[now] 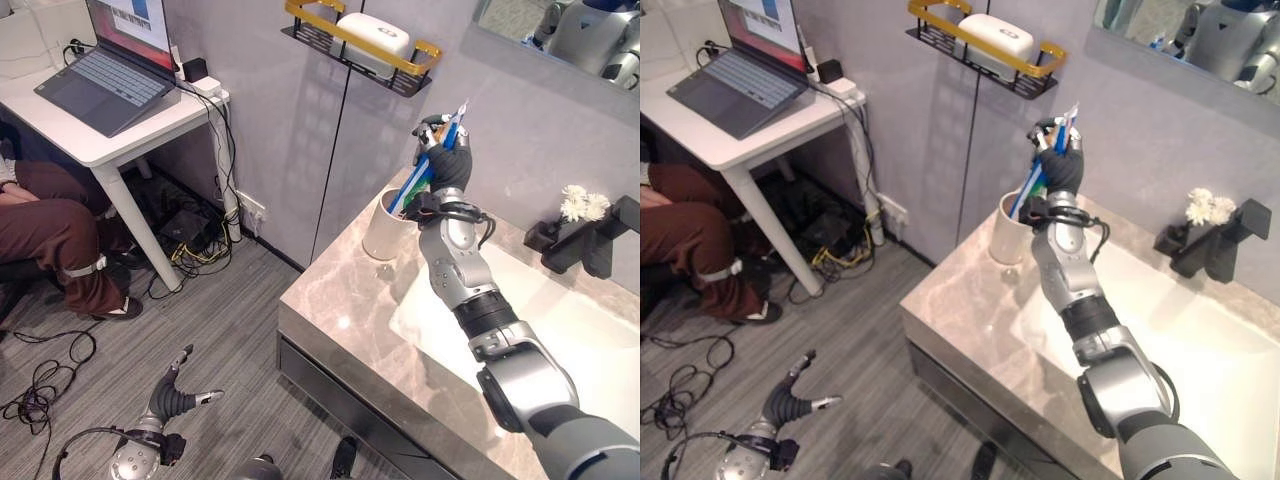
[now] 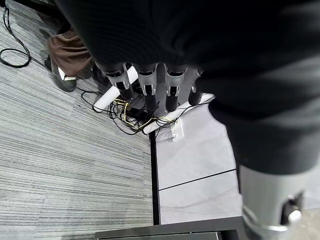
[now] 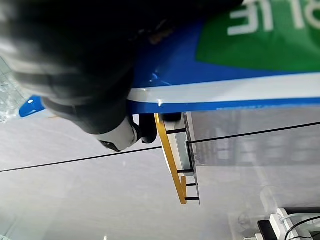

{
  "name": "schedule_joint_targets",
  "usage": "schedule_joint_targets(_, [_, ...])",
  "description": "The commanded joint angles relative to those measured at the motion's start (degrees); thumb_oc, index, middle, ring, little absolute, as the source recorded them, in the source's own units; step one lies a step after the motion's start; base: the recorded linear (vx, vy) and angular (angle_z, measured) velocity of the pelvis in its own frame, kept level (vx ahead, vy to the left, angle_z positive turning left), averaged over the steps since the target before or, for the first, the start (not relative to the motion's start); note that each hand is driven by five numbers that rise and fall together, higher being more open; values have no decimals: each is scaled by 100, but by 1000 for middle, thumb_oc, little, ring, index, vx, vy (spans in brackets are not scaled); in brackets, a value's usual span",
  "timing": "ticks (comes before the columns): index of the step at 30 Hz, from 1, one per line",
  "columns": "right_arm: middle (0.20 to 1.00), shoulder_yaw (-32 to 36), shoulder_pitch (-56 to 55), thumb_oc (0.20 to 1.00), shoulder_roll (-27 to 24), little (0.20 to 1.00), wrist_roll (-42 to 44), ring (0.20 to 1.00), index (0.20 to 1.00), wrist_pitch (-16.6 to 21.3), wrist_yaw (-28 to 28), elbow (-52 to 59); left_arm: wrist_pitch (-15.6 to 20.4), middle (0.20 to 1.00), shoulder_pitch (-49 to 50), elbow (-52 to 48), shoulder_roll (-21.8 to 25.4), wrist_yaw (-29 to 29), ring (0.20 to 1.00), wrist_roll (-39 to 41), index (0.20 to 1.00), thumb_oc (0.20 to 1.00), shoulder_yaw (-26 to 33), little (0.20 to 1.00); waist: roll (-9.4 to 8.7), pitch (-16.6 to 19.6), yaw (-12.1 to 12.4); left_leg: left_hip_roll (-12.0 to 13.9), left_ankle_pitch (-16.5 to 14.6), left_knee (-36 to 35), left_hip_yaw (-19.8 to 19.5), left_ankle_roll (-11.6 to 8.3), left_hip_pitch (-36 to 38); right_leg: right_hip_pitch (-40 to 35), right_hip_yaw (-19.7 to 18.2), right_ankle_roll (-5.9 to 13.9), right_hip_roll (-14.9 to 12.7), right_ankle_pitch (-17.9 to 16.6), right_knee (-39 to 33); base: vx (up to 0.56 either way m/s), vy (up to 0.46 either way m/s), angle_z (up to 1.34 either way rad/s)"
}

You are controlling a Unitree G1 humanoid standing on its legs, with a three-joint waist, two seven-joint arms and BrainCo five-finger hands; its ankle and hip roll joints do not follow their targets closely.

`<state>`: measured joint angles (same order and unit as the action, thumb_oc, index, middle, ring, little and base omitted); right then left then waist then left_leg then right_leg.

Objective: Put brush and paste in cup on sink, flatten towel.

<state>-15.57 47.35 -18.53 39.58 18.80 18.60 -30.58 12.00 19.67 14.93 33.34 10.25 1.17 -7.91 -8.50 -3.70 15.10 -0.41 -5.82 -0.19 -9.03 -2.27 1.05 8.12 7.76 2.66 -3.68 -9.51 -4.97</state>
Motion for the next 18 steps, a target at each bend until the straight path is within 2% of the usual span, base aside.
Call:
schedule_joint_targets(1, [1000, -113, 330, 1000, -295, 1000, -221, 1000, 1000, 207, -74, 101, 205, 1000, -154, 25, 158, 118, 1000, -4, 1000, 1000, -21, 1000, -104, 7, 119, -145, 219, -115, 240, 243, -87, -417, -10, 450, -213, 203, -3, 0, 0, 0])
schedule_joint_targets(15, [1000, -77, 303, 1000, -270, 1000, -289, 1000, 1000, 252, -25, 312, 200, 1000, -207, 39, 160, 132, 1000, -14, 1000, 1000, -26, 1000, -92, 8, 99, -164, 205, -81, 272, 259, -120, -385, -55, 455, -226, 161, -3, -1, 0, 0])
schedule_joint_targets(18, [1000, 54, 131, 1000, -290, 1000, -456, 1000, 1000, 322, 96, 752, 180, 1000, -247, 62, 145, 154, 1000, -92, 1000, 1000, -16, 1000, -64, 22, 42, -166, 179, -52, 284, 274, -112, -403, -58, 454, -230, 157, -3, -9, 5, -1])
